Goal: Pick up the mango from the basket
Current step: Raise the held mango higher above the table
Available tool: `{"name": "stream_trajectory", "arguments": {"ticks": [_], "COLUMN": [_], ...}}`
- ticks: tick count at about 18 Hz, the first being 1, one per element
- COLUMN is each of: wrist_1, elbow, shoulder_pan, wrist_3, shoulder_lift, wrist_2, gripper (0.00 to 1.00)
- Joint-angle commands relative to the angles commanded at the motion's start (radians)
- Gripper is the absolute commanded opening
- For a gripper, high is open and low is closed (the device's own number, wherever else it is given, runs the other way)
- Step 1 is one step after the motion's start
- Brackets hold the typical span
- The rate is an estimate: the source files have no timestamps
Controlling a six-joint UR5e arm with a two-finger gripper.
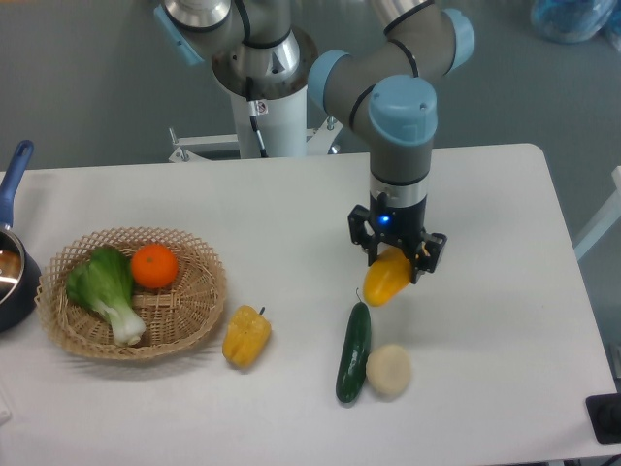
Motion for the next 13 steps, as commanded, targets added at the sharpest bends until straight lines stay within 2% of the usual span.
{"name": "stream_trajectory", "arguments": {"ticks": [6, 13], "wrist_1": [-0.006, -0.008], "elbow": [0.029, 0.032], "shoulder_pan": [-0.015, -0.017], "wrist_3": [0.025, 0.026], "shoulder_lift": [-0.008, -0.006], "wrist_2": [0.063, 0.067], "gripper": [0.65, 0.68]}}
